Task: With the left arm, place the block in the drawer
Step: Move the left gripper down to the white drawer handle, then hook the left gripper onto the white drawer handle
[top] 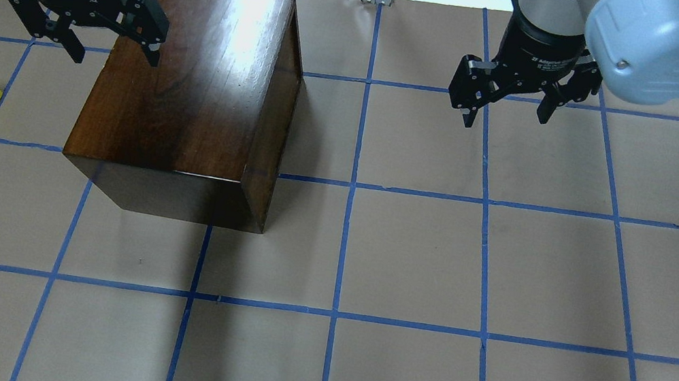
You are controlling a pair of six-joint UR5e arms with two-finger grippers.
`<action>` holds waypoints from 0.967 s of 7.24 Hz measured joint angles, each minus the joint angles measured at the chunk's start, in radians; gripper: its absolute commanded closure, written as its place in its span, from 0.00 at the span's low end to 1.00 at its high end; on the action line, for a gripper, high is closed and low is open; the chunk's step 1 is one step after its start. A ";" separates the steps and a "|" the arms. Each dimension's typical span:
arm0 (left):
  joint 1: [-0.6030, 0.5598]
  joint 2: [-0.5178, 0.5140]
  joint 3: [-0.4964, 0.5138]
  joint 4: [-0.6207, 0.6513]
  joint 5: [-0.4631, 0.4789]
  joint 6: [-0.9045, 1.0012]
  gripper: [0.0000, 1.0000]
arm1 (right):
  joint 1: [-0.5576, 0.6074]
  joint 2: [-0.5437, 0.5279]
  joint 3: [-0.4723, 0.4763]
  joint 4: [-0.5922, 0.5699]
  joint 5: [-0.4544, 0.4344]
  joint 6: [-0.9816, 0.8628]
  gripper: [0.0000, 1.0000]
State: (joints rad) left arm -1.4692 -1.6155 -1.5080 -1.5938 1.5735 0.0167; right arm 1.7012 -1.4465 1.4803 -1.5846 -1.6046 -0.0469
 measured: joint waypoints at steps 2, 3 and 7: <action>0.072 -0.009 0.013 -0.007 -0.001 0.075 0.00 | 0.000 0.000 0.000 0.000 0.000 0.000 0.00; 0.146 -0.022 0.017 -0.008 0.000 0.146 0.00 | 0.000 0.000 0.000 0.000 0.000 0.000 0.00; 0.323 -0.220 0.059 0.103 -0.003 0.423 0.00 | 0.000 0.000 0.000 0.000 0.000 0.000 0.00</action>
State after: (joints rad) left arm -1.1458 -1.8357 -1.4488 -1.4909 1.5705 0.4399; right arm 1.7012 -1.4465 1.4803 -1.5846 -1.6046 -0.0467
